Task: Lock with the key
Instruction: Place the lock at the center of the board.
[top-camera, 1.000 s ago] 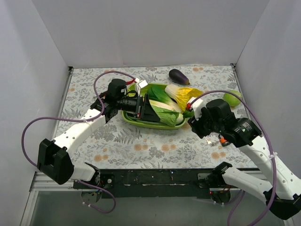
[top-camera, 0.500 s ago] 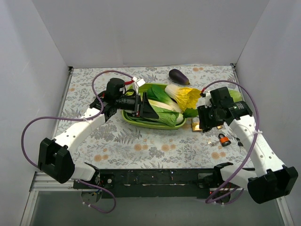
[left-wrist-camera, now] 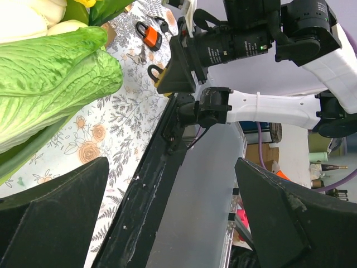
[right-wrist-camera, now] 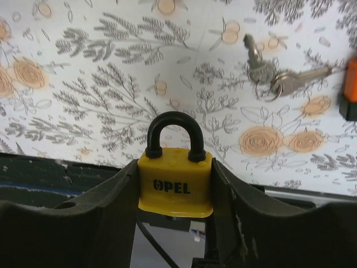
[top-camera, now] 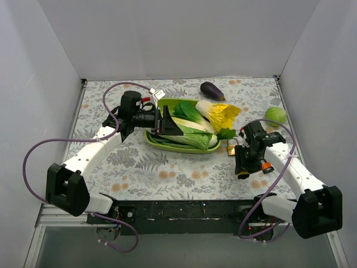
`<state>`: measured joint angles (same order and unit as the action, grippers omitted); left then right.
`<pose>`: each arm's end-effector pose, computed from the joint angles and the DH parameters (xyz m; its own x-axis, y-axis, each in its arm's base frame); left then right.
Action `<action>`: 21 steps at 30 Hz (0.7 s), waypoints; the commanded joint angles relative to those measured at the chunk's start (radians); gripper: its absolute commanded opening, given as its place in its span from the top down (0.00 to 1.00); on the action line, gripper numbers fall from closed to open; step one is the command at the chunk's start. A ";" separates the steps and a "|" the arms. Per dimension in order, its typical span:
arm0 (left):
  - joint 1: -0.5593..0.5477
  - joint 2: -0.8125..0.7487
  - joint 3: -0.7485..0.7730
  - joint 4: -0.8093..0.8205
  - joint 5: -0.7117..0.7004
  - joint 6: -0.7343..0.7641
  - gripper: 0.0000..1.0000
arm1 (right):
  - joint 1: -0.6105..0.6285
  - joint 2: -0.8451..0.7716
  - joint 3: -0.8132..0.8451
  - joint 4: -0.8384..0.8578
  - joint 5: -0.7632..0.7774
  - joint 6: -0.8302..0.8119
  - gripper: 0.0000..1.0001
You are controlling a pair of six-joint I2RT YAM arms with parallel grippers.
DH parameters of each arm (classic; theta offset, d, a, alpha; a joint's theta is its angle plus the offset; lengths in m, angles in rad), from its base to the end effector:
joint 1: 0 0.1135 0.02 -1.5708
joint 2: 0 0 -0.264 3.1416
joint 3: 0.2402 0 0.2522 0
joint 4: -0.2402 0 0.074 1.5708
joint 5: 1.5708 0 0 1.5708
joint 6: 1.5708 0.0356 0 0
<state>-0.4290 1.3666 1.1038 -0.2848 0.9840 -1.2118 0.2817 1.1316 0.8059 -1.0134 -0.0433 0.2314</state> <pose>0.2592 -0.1512 0.3175 -0.9873 -0.1184 0.1059 -0.1352 0.2758 -0.9517 0.1765 0.0527 0.2243 -0.9759 -0.0439 -0.2139 -0.0652 0.9935 0.0937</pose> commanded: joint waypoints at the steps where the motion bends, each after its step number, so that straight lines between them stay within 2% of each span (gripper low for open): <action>1: 0.012 0.002 -0.015 0.038 0.024 0.005 0.02 | -0.001 0.036 -0.005 0.154 0.003 0.016 0.99; 9: 0.024 0.009 -0.032 0.047 0.028 0.006 0.02 | 0.002 0.079 -0.051 0.281 0.007 0.025 0.99; 21: 0.027 0.022 -0.055 0.059 0.036 -0.014 0.02 | 0.008 0.109 -0.128 0.351 0.069 0.068 0.99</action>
<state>-0.4084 1.3861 1.0679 -0.2527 1.0012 -1.2171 0.2840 1.2354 0.6865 -0.7223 -0.0147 0.2794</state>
